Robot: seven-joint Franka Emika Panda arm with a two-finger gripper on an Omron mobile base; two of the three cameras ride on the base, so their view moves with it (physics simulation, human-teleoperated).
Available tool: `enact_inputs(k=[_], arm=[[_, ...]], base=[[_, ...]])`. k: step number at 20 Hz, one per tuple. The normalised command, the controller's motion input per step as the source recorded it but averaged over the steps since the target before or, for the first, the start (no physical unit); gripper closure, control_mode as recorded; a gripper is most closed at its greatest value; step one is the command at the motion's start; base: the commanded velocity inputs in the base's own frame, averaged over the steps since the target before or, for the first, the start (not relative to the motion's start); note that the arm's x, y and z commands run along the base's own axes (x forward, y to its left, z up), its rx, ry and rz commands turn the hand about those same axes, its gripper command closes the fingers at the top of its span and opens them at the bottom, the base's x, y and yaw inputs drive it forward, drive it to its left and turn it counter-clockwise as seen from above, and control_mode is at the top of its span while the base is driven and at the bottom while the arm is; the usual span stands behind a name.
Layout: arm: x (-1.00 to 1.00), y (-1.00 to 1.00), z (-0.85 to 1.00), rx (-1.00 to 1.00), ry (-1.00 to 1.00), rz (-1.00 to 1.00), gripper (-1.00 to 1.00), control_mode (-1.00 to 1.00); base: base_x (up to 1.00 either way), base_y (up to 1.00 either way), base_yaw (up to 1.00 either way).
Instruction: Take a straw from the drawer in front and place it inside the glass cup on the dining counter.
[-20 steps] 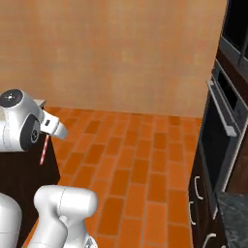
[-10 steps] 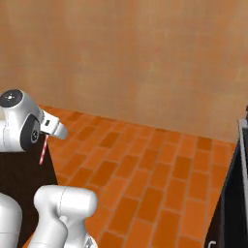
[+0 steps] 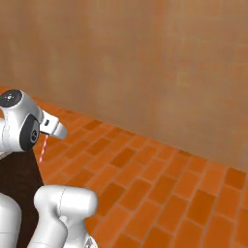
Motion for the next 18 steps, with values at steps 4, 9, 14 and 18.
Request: enact_inputs(k=[4,9,14,18], arm=[[0.0,0.0,0.0,0.0,0.0,0.0,1.0,1.0],[0.0,0.0,0.0,0.0,0.0,0.0,1.0,1.0],[0.0,0.0,0.0,0.0,0.0,0.0,1.0,1.0],[0.0,0.0,0.0,0.0,0.0,0.0,1.0,1.0]], base=[[1.0,-0.46,0.41],[1.0,-0.44,0.47],[1.0,-0.41,0.54],[0.96,-0.32,0.64]])
